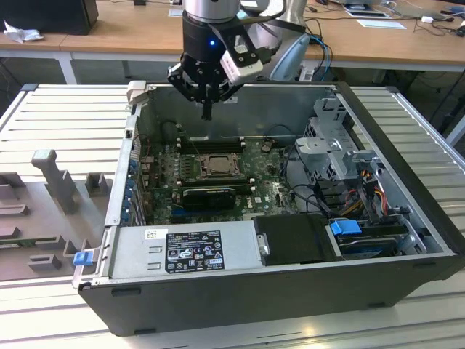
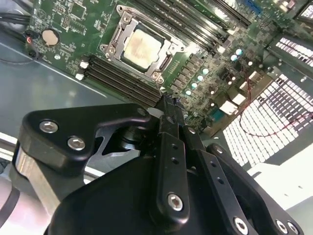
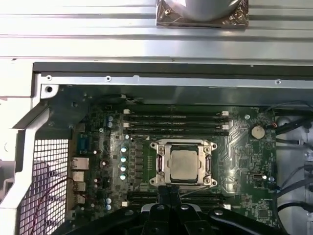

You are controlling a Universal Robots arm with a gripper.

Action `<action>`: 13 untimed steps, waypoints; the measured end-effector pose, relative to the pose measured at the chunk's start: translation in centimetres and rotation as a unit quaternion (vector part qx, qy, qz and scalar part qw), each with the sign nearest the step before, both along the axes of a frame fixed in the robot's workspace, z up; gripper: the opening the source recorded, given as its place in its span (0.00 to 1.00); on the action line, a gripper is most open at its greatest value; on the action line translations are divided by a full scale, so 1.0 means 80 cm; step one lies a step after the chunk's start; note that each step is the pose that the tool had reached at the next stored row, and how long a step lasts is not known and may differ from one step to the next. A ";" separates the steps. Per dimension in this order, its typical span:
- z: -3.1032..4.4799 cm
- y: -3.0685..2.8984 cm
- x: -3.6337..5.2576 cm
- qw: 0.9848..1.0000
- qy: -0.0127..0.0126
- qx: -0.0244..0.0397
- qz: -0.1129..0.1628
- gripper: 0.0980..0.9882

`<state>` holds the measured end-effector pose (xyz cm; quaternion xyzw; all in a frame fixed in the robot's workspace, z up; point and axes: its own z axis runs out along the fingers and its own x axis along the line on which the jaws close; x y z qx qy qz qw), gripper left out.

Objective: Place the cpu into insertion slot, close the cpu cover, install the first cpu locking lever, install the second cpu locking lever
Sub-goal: 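Install the first cpu locking lever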

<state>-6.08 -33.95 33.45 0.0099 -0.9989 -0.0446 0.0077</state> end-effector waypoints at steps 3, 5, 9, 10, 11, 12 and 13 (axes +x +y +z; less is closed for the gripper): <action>-0.0052 0.0000 -0.017 1.000 -0.001 0.000 0.000 0.01; -0.0150 0.0048 -0.030 1.000 -0.001 0.000 0.001 0.01; -0.0296 0.0135 -0.041 1.000 -0.001 0.000 0.002 0.01; -0.0319 0.0150 -0.041 1.000 -0.001 0.000 0.002 0.01; -0.0342 0.0162 -0.041 1.000 -0.001 0.000 0.002 0.01; -0.0369 0.0173 -0.041 1.000 -0.001 0.000 0.003 0.01; -0.0393 0.0183 -0.041 1.000 -0.001 0.000 0.004 0.01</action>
